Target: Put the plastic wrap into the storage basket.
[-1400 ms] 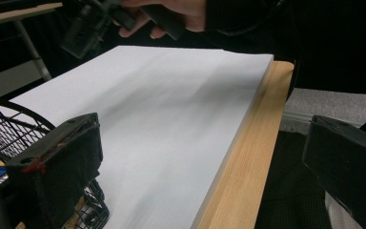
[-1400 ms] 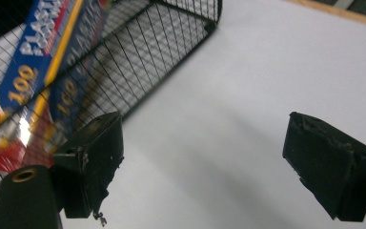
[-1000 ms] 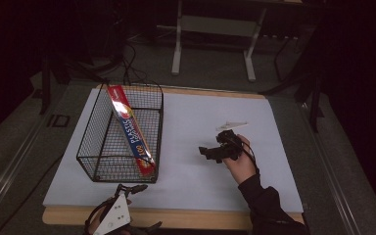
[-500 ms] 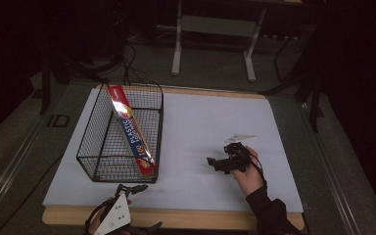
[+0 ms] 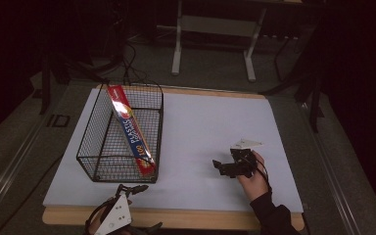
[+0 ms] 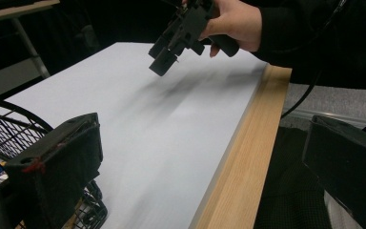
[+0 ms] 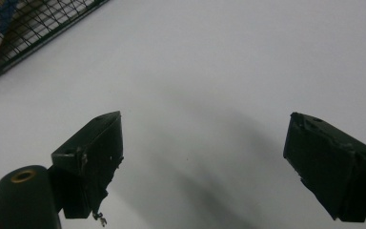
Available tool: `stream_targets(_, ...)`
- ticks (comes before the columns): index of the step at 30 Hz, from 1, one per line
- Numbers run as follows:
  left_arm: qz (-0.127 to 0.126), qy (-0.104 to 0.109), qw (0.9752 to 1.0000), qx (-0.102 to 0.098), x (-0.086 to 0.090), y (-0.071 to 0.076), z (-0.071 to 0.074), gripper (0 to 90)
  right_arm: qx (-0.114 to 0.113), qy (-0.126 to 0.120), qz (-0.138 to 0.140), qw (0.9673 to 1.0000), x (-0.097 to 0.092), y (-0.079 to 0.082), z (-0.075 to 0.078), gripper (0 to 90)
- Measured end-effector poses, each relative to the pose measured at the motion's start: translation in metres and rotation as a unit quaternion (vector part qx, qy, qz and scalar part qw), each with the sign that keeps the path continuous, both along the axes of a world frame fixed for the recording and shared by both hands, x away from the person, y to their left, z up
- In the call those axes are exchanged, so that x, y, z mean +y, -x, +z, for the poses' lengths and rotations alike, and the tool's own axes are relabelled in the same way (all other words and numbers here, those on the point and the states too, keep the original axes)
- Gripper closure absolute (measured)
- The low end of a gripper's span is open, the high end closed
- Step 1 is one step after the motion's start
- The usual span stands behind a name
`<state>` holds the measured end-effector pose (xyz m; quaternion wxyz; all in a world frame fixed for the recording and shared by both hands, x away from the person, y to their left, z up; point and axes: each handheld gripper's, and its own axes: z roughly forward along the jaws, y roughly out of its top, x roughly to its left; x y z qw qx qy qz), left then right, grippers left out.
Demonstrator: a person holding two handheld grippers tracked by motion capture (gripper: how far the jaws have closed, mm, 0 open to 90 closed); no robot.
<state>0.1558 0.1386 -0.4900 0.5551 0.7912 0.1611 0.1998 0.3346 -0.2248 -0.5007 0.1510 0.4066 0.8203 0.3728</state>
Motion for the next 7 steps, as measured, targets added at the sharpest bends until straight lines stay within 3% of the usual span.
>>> stream_targets(7,-0.001,-0.002,1.0,-0.001,-0.0002,0.0001,-0.0001,0.2,0.001,0.009,-0.002,1.0,-0.0001,-0.0014,-0.0033,13.2)
